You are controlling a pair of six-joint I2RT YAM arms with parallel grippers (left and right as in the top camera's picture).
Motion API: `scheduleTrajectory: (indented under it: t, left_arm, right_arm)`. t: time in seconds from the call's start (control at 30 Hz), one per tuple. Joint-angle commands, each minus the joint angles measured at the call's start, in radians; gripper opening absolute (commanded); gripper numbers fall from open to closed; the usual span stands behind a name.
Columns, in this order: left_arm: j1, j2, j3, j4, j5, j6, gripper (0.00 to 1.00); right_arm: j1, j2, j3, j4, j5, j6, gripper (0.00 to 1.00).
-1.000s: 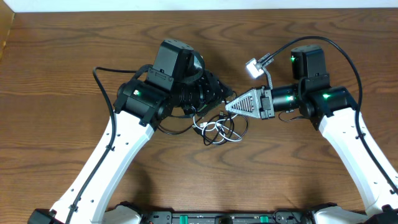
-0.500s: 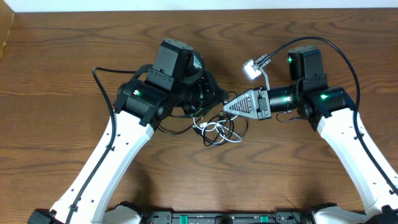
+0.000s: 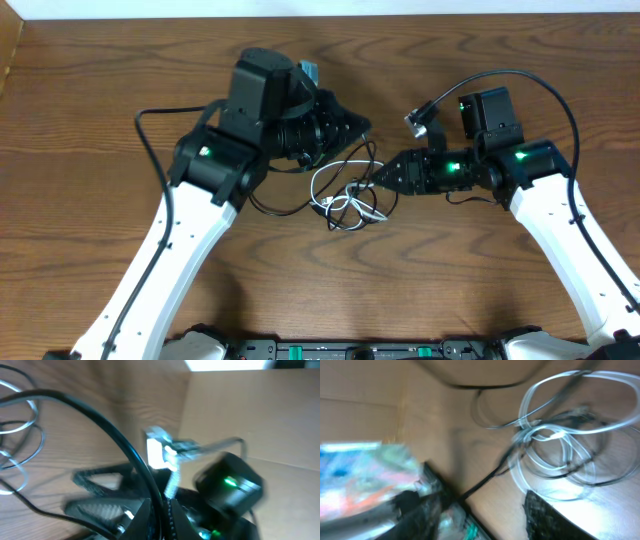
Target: Untangle cables
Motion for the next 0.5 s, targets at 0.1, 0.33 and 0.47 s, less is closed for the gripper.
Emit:
scheduleTrajectory:
  t: [0.1,0.33,0.47]
  left_arm:
    - [0.002,-0.112,0.004,0.110,0.041,-0.151,0.07]
    - [0.002,-0.193,0.004,0.341,0.042,-0.201,0.07]
    - [0.002,-0.230,0.004,0.407,0.034,-0.202,0.07]
  right_arm:
    - [0.027,0.021,0.005,0.020,0.190,0.048,0.62]
    - [0.093,0.135,0.005,0.131,0.211,0.174,0.61]
    - [0.142,0.214,0.005,0.194,0.212,0.175,0.53]
